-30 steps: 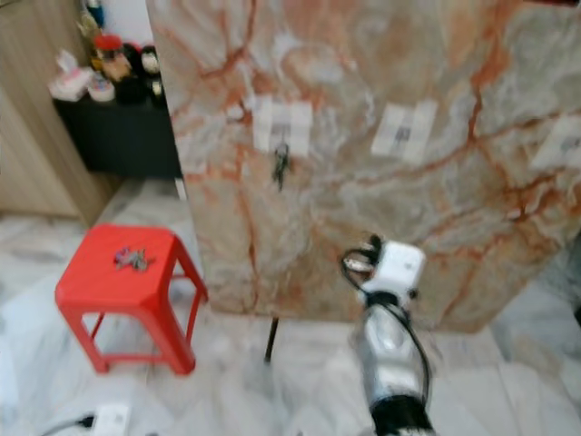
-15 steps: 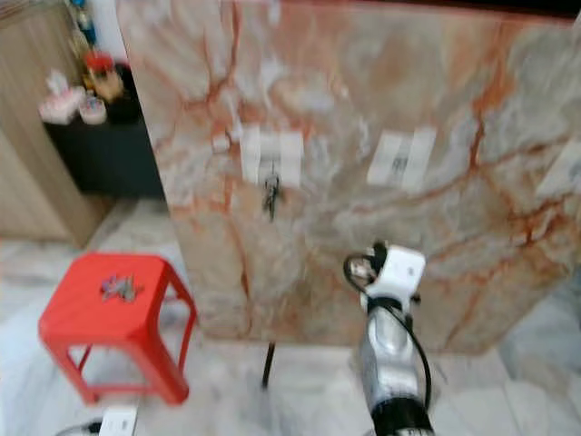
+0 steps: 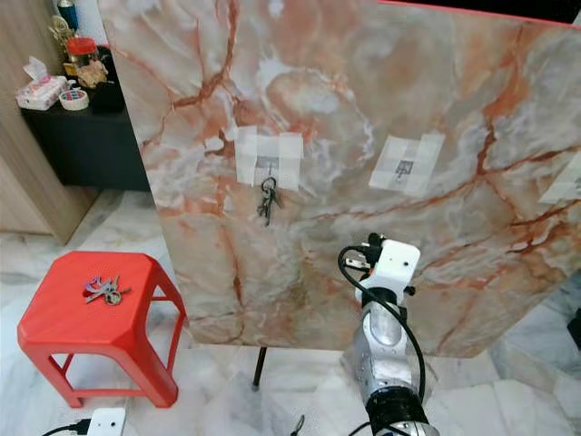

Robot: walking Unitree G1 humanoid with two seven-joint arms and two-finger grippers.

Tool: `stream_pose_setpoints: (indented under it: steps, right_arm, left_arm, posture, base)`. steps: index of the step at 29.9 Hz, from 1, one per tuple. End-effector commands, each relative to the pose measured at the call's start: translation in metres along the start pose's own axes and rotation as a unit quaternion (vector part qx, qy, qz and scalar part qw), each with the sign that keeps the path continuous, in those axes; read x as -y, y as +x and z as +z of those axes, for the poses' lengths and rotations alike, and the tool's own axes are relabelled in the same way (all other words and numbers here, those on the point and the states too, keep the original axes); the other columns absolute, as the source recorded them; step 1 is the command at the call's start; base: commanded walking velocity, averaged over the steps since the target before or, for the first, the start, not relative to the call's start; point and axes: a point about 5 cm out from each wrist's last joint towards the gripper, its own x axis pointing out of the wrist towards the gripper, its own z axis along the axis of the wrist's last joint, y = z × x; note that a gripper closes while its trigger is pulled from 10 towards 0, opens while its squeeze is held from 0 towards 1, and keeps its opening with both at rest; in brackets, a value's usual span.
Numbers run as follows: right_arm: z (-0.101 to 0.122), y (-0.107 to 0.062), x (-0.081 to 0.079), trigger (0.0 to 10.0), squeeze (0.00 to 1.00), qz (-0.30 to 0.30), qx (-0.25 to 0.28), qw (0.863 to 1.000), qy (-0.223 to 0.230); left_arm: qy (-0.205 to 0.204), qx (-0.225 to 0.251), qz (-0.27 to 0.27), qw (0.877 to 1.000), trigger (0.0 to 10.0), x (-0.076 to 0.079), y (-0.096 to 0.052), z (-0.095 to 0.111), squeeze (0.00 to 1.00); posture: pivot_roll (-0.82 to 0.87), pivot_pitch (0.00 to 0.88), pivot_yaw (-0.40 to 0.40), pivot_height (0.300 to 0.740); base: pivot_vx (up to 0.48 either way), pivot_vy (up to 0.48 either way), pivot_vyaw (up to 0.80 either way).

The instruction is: Hang keys on a hook

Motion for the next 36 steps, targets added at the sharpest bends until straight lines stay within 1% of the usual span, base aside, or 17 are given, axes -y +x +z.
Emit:
stream_pose_setpoints:
  steps: [1, 3, 5, 6, 7, 8, 9, 10, 12, 15, 18, 24, 28, 30, 33, 34, 36]
  right_arm:
    - [0.003, 0.004, 0.007, 10.0, 0.0, -0.007, 0.004, 1.0, -0.014]
    - [0.008, 0.008, 0.006, 10.0, 0.0, -0.005, 0.01, 1.0, -0.028]
    - [0.014, 0.014, 0.007, 10.0, 0.0, -0.009, 0.018, 0.999, -0.032]
    - [0.018, 0.017, 0.008, 10.0, 0.0, -0.018, 0.022, 0.999, -0.043]
    - [0.018, 0.017, 0.008, 10.0, 0.0, -0.018, 0.022, 0.999, -0.043]
    - [0.023, 0.024, 0.012, 10.0, 0.0, -0.046, 0.021, 0.996, -0.075]
    - [0.023, 0.024, 0.012, 10.0, 0.0, -0.046, 0.021, 0.996, -0.075]
    - [0.025, 0.028, 0.014, 10.0, 0.0, -0.063, 0.015, 0.993, -0.094]
    - [0.026, 0.031, 0.013, 10.0, 0.0, -0.065, 0.008, 0.993, -0.094]
    - [0.035, 0.035, 0.009, 10.0, 0.0, -0.071, 0.027, 0.989, -0.124]
    - [0.041, 0.038, 0.011, 10.0, 0.0, -0.094, 0.041, 0.986, -0.13]
    - [0.052, 0.041, 0.012, 10.0, 0.0, -0.11, 0.072, 0.979, -0.155]
    - [0.053, 0.041, 0.012, 10.0, 0.0, -0.112, 0.074, 0.979, -0.154]
    - [0.054, 0.042, 0.01, 10.0, 0.0, -0.107, 0.079, 0.977, -0.164]
    - [0.055, 0.043, 0.008, 10.0, 0.0, -0.102, 0.084, 0.977, -0.168]
    - [0.055, 0.044, 0.006, 10.0, 0.0, -0.097, 0.085, 0.976, -0.177]
    - [0.056, 0.044, 0.003, 10.0, 0.0, -0.089, 0.089, 0.976, -0.18]
  left_arm:
    - [0.006, -0.011, -0.006, 1.0, 10.0, 0.003, -0.002, -0.006, 0.0]
    - [0.007, -0.011, -0.007, 1.0, 10.0, 0.003, -0.002, -0.006, 0.0]
    - [0.008, -0.012, -0.008, 1.0, 10.0, 0.004, -0.002, -0.007, 0.0]
    - [0.008, -0.011, -0.009, 1.0, 10.0, 0.005, -0.002, -0.007, 0.0]
    - [0.008, -0.011, -0.009, 1.0, 10.0, 0.005, -0.002, -0.007, 0.0]
    - [0.009, -0.011, -0.01, 1.0, 10.0, 0.005, -0.002, -0.007, 0.0]
    - [0.009, -0.011, -0.01, 1.0, 10.0, 0.005, -0.002, -0.007, 0.0]
    - [0.009, -0.011, -0.01, 1.0, 10.0, 0.006, -0.002, -0.007, 0.0]
    - [0.01, -0.011, -0.01, 1.0, 10.0, 0.006, -0.002, -0.006, 0.0]
    - [0.008, -0.01, -0.01, 1.0, 10.0, 0.007, -0.001, -0.005, 0.0]
    - [0.007, -0.011, -0.009, 1.0, 10.0, 0.007, -0.001, -0.005, 0.0]
    - [0.006, -0.014, -0.009, 1.0, 10.0, 0.007, -0.001, -0.006, 0.0]
    - [0.005, -0.015, -0.009, 1.0, 10.0, 0.008, -0.001, -0.007, 0.0]
    - [0.004, -0.016, -0.009, 1.0, 10.0, 0.008, -0.002, -0.007, 0.0]
    - [0.004, -0.017, -0.01, 1.0, 10.0, 0.008, -0.002, -0.008, 0.0]
    - [0.003, -0.017, -0.01, 1.0, 10.0, 0.008, -0.002, -0.008, 0.0]
    - [0.003, -0.017, -0.01, 1.0, 10.0, 0.008, -0.002, -0.008, 0.0]
  posture:
    - [0.06, 0.033, -0.095, 0.74]
    - [0.06, 0.032, -0.095, 0.74]
    - [0.06, 0.028, -0.095, 0.74]
    - [0.06, 0.028, -0.095, 0.74]
    - [0.06, 0.028, -0.095, 0.74]
    - [0.07, 0.022, -0.094, 0.74]
    - [0.07, 0.022, -0.094, 0.74]
    - [0.07, 0.022, -0.094, 0.74]
    - [0.07, 0.023, -0.094, 0.74]
    - [0.08, 0.024, -0.095, 0.74]
    - [0.08, 0.024, -0.095, 0.74]
    - [0.08, 0.025, -0.095, 0.74]
    - [0.08, 0.028, -0.097, 0.74]
    - [0.08, 0.029, -0.098, 0.74]
    - [0.08, 0.031, -0.098, 0.74]
    - [0.08, 0.031, -0.098, 0.74]
    - [0.08, 0.031, -0.098, 0.74]
  base:
    - [0.0, 0.0, 0.0]
    - [0.0, 0.0, 0.0]
    - [0.0, 0.0, 0.0]
    - [0.0, 0.0, 0.0]
    - [0.0, 0.0, 0.0]
    - [0.0, 0.0, 0.0]
    - [0.0, 0.0, 0.0]
    - [0.0, 0.0, 0.0]
    - [0.0, 0.0, 0.0]
    - [0.0, 0.0, 0.0]
    - [0.0, 0.0, 0.0]
    - [0.0, 0.0, 0.0]
    - [0.0, 0.0, 0.0]
    - [0.0, 0.0, 0.0]
    - [0.0, 0.0, 0.0]
    - [0.0, 0.0, 0.0]
    - [0.0, 0.0, 0.0]
